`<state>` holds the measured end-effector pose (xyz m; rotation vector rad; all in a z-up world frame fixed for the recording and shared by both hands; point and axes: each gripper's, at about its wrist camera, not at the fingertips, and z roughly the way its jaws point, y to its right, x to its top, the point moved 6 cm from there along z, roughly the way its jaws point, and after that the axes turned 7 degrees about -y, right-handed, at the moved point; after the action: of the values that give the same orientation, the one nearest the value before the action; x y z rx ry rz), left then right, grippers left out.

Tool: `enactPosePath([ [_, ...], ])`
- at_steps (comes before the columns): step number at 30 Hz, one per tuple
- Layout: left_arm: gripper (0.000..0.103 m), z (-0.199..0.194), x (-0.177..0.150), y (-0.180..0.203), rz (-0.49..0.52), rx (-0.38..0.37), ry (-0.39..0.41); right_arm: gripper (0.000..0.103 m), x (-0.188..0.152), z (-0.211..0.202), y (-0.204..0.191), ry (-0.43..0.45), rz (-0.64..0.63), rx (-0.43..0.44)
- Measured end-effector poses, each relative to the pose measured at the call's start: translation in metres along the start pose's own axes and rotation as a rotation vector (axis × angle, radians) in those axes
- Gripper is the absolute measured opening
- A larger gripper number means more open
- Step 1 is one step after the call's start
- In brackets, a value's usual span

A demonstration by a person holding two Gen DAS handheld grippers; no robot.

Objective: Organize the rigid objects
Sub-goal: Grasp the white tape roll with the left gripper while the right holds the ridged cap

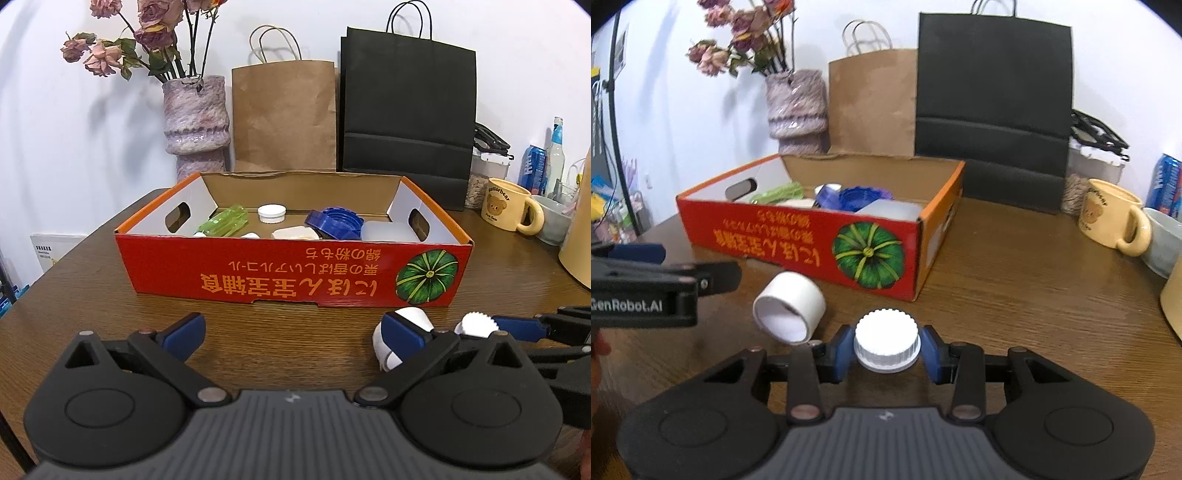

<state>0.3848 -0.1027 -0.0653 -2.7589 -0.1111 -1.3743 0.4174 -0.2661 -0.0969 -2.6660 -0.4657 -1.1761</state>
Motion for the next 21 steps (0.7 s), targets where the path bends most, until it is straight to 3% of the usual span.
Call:
enactPosePath([
  [12, 0.103, 0.002, 0.002, 0.040, 0.036, -0.032, 0.006, 0.039, 0.000, -0.020, 0.036, 0.052, 0.043, -0.072],
  [21, 0.103, 0.018, 0.001, 0.062, 0.038, -0.005, -0.034, 0.039, -0.006, -0.028, 0.071, 0.061, 0.068, -0.120],
])
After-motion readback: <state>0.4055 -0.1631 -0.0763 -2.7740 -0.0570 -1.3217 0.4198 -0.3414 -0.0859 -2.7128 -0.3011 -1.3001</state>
